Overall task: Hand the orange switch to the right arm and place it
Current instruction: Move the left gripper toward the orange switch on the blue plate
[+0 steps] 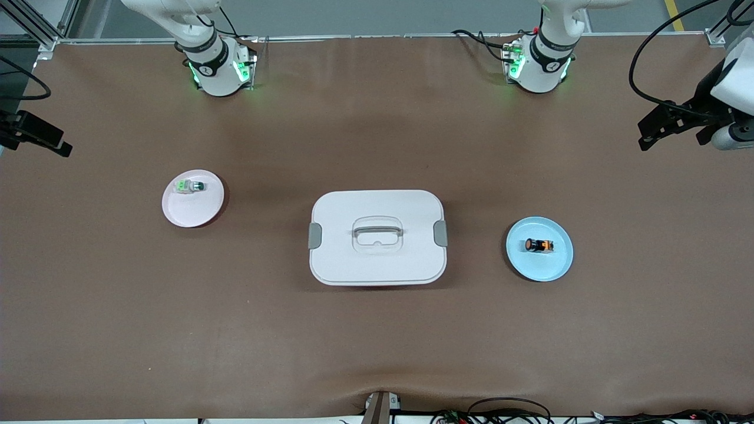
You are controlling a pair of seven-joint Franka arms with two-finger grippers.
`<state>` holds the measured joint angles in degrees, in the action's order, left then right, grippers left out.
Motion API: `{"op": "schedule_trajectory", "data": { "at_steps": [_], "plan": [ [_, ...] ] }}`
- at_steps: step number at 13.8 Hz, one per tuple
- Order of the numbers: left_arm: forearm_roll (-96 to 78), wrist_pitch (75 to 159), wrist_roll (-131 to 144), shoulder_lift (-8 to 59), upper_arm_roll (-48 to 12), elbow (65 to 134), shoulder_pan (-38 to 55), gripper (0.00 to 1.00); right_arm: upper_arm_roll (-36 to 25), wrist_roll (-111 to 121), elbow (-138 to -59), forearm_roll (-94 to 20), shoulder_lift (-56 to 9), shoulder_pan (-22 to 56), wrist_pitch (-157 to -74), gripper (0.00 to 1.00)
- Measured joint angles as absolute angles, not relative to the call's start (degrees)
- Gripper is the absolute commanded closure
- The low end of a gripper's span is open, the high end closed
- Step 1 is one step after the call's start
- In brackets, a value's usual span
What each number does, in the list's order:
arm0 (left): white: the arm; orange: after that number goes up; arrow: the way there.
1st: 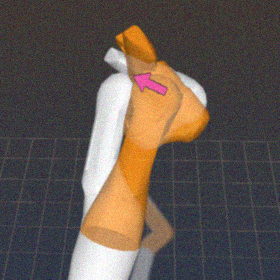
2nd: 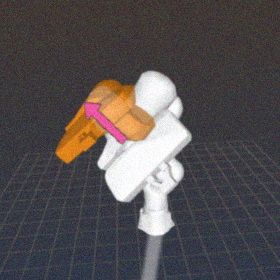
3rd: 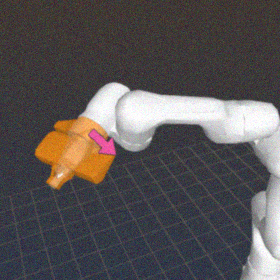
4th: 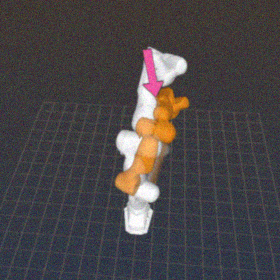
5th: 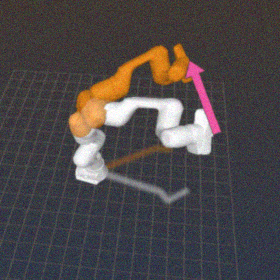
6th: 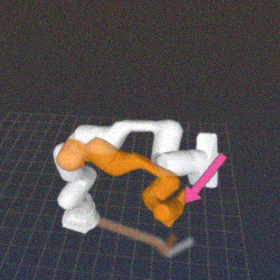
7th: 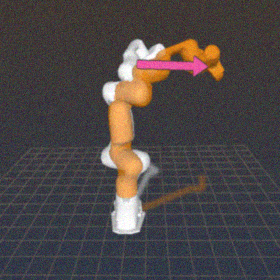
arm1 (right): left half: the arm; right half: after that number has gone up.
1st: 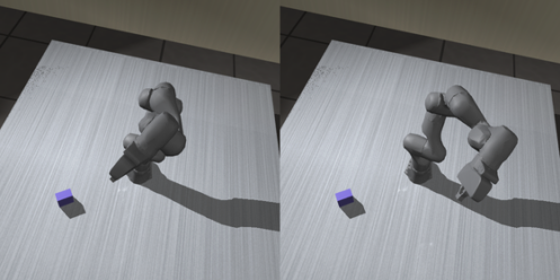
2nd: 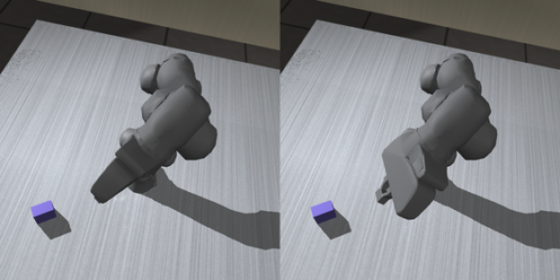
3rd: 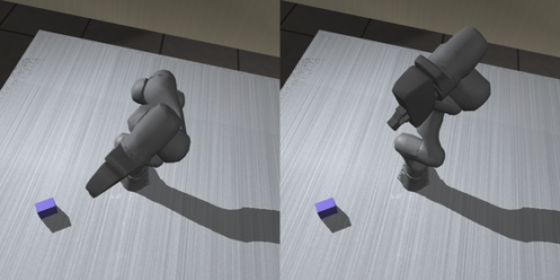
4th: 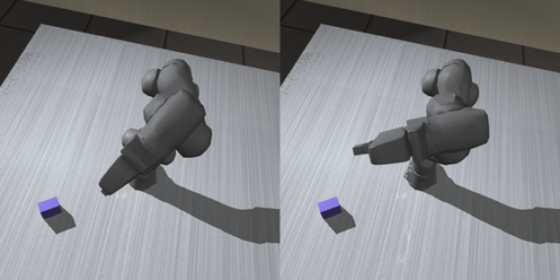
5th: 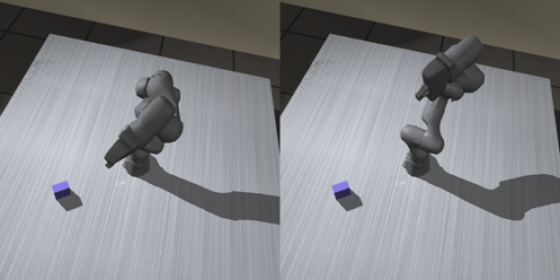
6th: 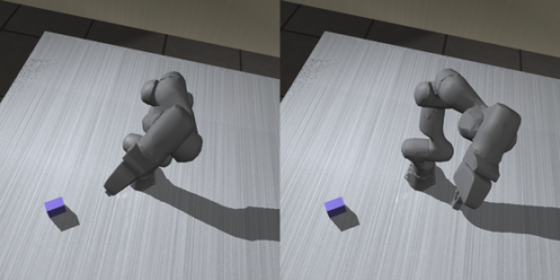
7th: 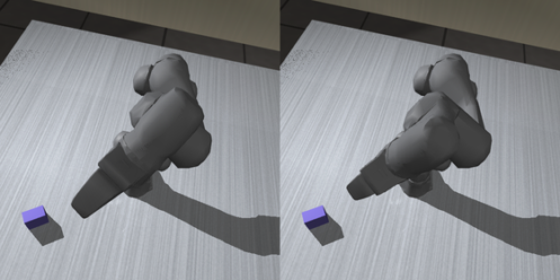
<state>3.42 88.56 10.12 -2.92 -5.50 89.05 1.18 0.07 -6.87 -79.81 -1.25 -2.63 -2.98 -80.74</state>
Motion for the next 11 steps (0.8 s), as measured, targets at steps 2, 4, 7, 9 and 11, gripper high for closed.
{"op": "schedule_trajectory", "data": {
  "at_steps": [2, 4, 7, 9, 11],
  "plan": [
    [3.4, 88.6, 10.1, -2.9, -5.5, 89.0, 1.2, 0.00, 0.1, -7.1, -79.8, -1.3, -2.6, -3.0, -80.7, 0.00],
    [3.4, 88.6, 9.8, -2.4, -5.3, 88.5, 1.2, 0.00, 0.1, -7.1, -79.8, -1.3, -2.6, -3.0, -80.7, 0.00],
    [2.9, 88.6, 8.7, 0.2, -4.8, 87.8, 0.4, 0.00, 0.1, -7.1, -79.8, -1.4, -2.6, -3.0, -80.8, 0.00],
    [0.5, 90.1, 7.7, 3.6, -4.5, 88.2, -1.4, 0.00, 0.1, -7.2, -79.8, -1.4, -2.6, -3.1, -80.8, 0.00],
    [-0.3, 95.5, 6.5, 6.8, -4.4, 90.4, -2.6, 0.00, 0.1, -7.2, -79.8, -1.4, -2.6, -3.1, -80.9, 0.00]
  ]
}}
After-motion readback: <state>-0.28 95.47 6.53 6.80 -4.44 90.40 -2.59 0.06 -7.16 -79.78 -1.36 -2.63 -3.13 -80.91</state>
